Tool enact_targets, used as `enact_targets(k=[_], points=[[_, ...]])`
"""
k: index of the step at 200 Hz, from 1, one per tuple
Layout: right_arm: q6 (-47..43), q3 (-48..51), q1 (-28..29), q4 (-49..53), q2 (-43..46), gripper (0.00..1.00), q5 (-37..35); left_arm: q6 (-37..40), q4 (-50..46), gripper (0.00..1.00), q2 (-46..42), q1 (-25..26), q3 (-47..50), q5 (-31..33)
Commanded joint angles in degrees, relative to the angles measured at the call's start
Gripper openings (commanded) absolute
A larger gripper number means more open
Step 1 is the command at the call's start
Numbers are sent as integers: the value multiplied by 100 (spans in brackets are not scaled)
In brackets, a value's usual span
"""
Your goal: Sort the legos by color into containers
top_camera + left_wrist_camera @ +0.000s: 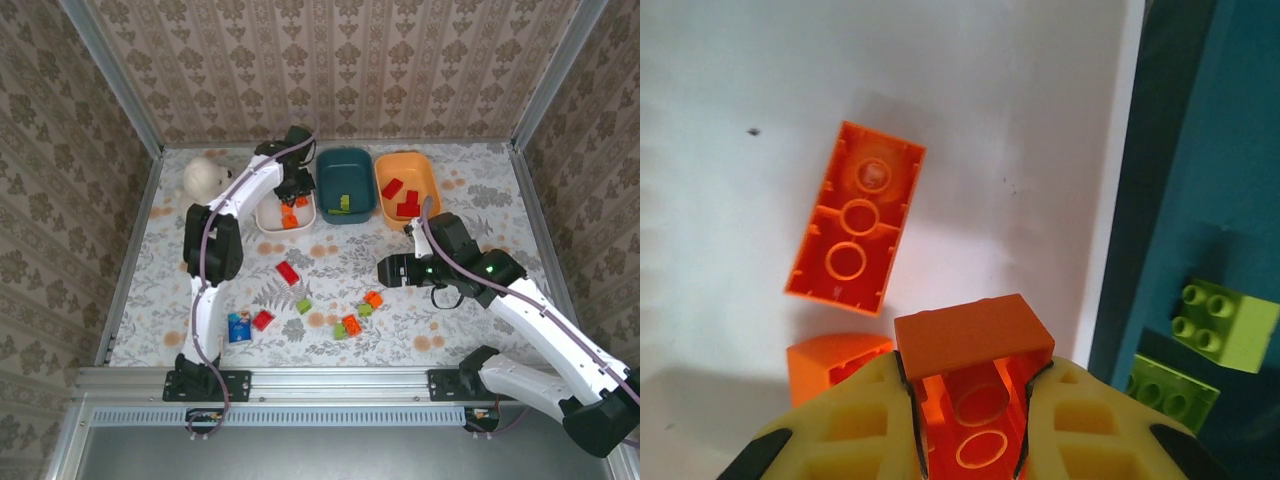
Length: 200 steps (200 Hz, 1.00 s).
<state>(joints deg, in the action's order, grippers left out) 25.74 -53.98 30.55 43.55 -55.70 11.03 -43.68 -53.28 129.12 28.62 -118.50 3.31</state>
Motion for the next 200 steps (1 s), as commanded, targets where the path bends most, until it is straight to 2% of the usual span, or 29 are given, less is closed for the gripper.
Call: enact_targets(k=[1, 43, 64, 81, 117, 131, 164, 192, 200], points=[[99, -192, 30, -81, -75, 82, 46, 354, -352, 18, 177, -13, -321, -239], [134, -201, 30, -126, -150, 82, 14, 310, -373, 21, 302, -15, -160, -312], [-11, -321, 92, -72, -281, 82, -3, 277, -402, 34, 359, -41, -168, -436], [-320, -582, 368, 135, -544, 82, -205, 248, -434, 43, 301, -58, -164, -467], [-783, -983, 1052, 202, -1209, 83, -433, 194, -403, 55, -48, -70, -44, -485], [-844, -1095, 1257, 65, -1487, 82, -450, 163, -381, 59, -299, -91, 53, -467], [-1060, -1660, 1867, -114, -2516, 82, -694, 43, -302, 60, -1250, -179, 572, -208], [-1029, -2458, 2196, -73, -3813, 81, -751, -184, 77, 60, -2670, -208, 1857, 131], [-998, -2724, 2248, -35, -4195, 81, -750, -233, 193, 61, -3154, -385, 2314, 223]])
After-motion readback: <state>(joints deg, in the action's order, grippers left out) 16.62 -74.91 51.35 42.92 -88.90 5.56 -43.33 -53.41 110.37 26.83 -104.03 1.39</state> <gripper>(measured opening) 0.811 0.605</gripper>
